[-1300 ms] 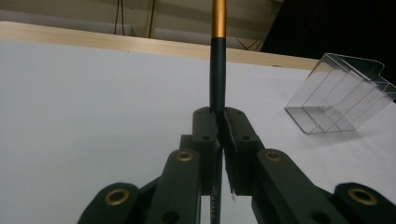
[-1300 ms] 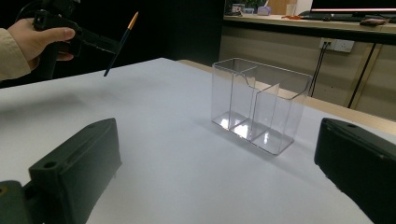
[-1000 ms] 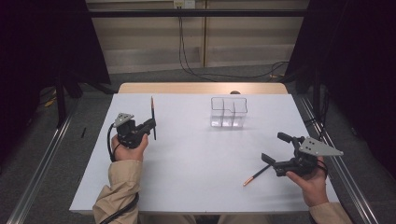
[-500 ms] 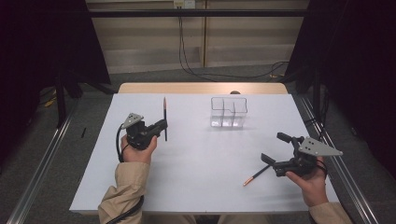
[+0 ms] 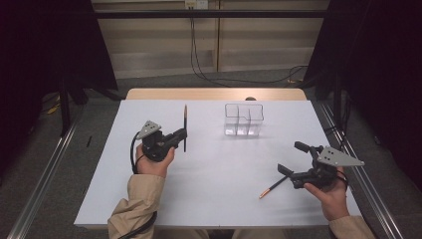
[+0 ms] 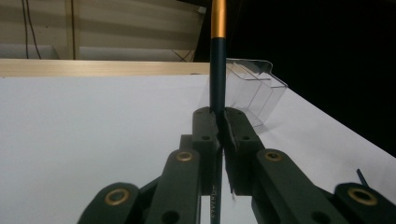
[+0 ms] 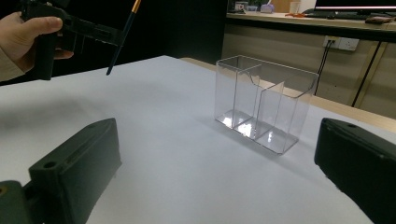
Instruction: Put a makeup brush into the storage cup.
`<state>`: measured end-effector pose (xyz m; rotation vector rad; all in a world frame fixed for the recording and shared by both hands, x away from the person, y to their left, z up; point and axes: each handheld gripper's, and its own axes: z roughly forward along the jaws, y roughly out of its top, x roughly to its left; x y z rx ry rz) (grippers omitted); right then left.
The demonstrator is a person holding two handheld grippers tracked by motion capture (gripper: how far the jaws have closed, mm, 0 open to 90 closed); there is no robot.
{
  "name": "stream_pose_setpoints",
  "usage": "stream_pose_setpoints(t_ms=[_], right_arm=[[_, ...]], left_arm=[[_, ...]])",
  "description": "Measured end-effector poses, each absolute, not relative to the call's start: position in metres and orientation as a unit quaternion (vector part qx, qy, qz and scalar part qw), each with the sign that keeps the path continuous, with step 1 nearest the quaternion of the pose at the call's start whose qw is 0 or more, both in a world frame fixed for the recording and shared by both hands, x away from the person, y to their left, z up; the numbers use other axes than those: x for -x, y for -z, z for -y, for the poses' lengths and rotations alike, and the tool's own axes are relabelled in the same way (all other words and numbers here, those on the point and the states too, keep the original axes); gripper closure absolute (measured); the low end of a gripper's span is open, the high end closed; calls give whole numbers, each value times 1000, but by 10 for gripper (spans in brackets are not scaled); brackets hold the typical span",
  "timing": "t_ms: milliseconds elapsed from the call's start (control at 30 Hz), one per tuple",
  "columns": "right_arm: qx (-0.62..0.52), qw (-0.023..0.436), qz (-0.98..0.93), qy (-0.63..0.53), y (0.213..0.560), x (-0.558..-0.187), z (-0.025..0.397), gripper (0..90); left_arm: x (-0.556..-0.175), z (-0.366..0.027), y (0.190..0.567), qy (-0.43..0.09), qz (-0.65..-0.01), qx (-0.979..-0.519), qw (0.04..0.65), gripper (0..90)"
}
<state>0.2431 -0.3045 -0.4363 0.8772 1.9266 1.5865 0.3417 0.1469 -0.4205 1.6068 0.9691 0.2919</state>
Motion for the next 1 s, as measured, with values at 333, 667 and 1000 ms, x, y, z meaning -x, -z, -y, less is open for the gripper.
stream_pose_setpoints(t_ms=[333, 667, 1000], right_arm=[[-322, 245, -707, -581, 437, -243, 304, 0], [-320, 245, -708, -579, 437, -244, 303, 0], [-319, 246, -707, -581, 436, -243, 304, 0]], left_arm=[[-337, -135, 418, -106, -392, -694, 595, 840], [-334, -127, 419, -91, -374, -698, 603, 839], [-331, -120, 420, -86, -355, -700, 613, 839]])
